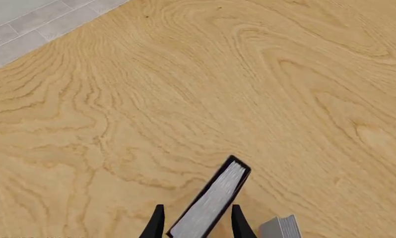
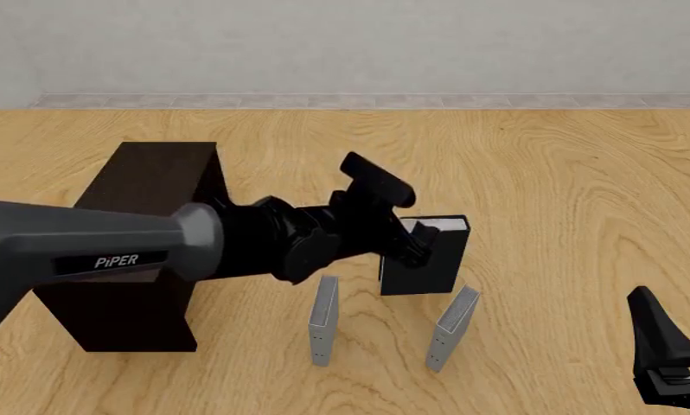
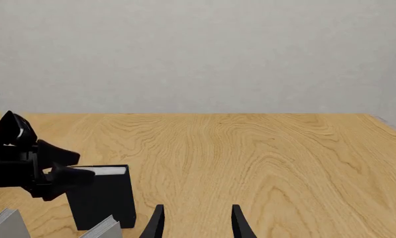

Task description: Pick up the book in the middle and place it on the cabinet shelf.

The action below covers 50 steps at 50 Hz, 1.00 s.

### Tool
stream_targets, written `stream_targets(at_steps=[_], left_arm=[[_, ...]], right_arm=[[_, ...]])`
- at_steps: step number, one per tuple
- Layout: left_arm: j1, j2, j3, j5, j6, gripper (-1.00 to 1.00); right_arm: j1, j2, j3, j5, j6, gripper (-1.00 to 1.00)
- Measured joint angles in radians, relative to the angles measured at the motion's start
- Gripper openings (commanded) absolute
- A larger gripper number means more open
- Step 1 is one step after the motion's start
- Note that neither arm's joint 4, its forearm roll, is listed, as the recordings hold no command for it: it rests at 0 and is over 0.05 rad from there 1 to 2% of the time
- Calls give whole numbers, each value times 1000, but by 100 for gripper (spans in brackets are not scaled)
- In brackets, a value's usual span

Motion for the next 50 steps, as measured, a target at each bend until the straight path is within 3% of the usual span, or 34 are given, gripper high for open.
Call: stream_targets(at_steps=[50], left_arm=[[4, 45, 22, -44, -24, 100]], right_arm=[[0, 0, 0, 0, 0, 100]])
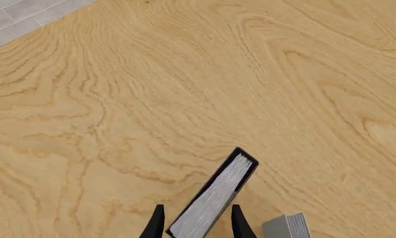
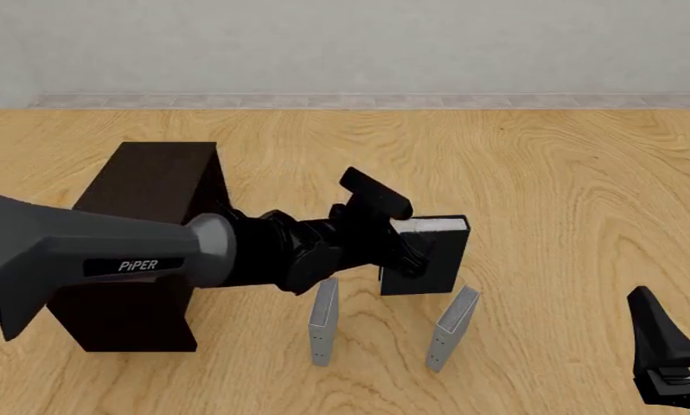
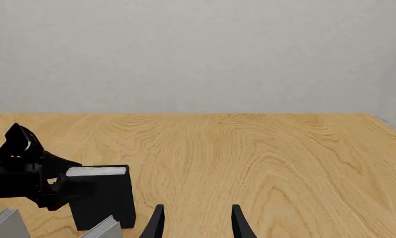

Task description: Pick up the book in the middle and place it on the cabinet shelf.

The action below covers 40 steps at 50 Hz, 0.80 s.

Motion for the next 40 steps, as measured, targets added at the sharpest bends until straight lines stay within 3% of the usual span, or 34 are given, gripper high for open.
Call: stream_targets(at_steps=[21, 22, 40], left_arm=[[9, 35, -13, -6, -4, 100], [10, 37, -15, -5, -3, -100], [3, 40, -60, 13, -59, -100]], right_arm=[[0, 0, 0, 0, 0, 100], [0, 0, 0, 0, 0, 100], [0, 0, 0, 0, 0, 100]])
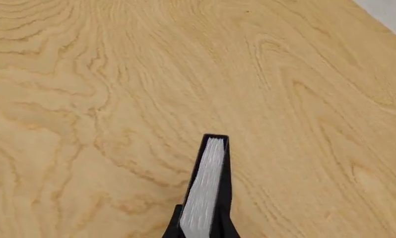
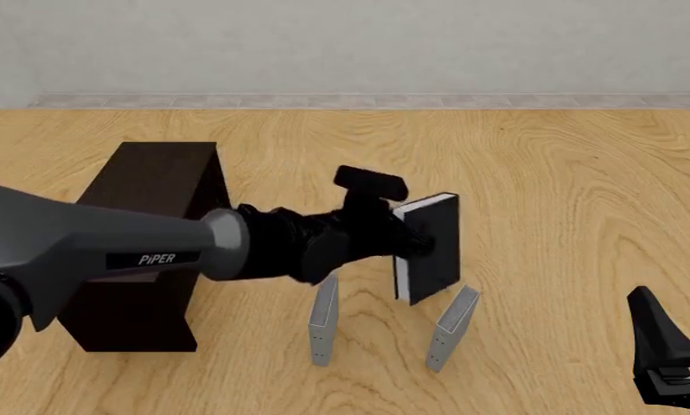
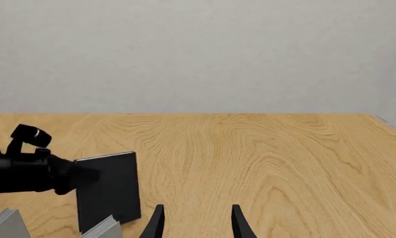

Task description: Pick up the book in the middle and place it on the cabinet shelf.

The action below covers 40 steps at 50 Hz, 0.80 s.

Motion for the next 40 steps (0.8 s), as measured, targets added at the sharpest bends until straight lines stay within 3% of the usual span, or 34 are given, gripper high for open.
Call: stream_targets(at_steps=[17, 40], left_arm=[[27, -1, -41, 38, 13, -100], [84, -15, -99, 94, 107, -100]], right_arm=[[0, 0, 0, 0, 0, 100], [0, 0, 0, 0, 0, 100]])
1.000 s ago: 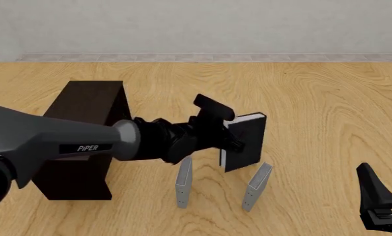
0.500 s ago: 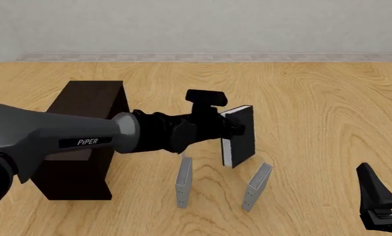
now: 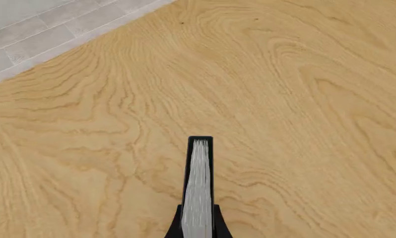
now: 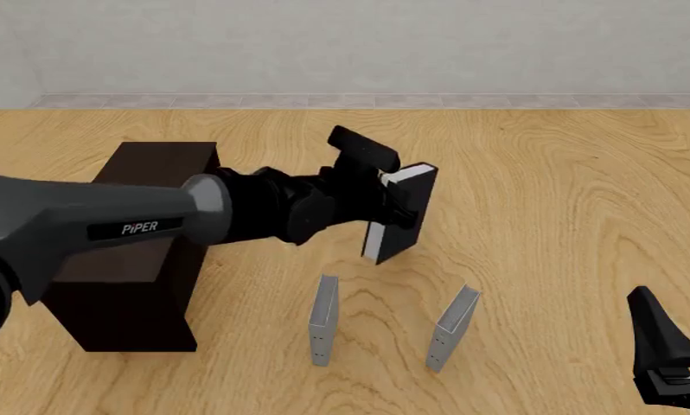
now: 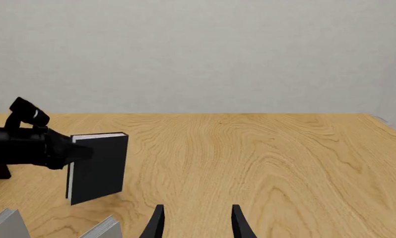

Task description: Pick up the book in the middle and place it on the cabinet shelf.

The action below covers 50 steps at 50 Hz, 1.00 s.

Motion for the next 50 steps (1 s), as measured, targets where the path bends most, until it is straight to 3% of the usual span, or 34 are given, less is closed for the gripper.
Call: stream_targets(at_steps=[50], left_arm=[[88, -233, -29, 100, 119, -100]], right_arm=[[0, 0, 0, 0, 0, 100]])
